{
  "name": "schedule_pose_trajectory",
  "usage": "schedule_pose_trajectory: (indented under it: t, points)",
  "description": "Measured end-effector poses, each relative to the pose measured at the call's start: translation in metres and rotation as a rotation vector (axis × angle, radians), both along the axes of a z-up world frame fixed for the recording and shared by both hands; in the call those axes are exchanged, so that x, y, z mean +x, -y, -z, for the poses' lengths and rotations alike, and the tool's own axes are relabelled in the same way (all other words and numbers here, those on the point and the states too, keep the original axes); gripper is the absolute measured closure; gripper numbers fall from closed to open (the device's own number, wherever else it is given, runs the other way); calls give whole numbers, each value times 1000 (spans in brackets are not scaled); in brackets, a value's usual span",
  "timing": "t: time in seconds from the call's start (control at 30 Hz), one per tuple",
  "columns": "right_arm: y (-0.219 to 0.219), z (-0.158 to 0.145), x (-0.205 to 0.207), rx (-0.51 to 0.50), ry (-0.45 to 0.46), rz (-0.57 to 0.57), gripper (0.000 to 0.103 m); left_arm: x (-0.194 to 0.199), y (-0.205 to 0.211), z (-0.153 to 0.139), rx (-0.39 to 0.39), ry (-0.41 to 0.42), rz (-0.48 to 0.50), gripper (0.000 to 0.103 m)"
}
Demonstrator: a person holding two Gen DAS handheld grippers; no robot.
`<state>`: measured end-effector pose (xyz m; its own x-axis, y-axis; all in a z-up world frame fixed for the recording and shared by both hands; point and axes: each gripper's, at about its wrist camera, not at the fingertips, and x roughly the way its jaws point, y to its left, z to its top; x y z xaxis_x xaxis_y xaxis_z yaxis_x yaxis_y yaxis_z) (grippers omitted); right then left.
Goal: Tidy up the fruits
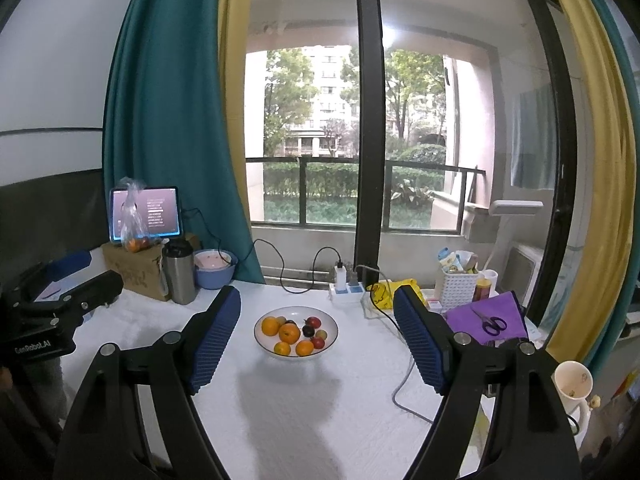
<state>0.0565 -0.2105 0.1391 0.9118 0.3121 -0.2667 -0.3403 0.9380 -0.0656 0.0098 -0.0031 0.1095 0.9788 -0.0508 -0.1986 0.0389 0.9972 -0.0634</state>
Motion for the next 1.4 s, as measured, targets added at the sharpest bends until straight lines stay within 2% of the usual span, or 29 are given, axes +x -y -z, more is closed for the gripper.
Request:
schedule_pose_trajectory:
  t: [1.4]
  points:
    - [1, 5, 4, 5, -23, -1, 21, 3, 9, 0, -17, -16, 28, 9]
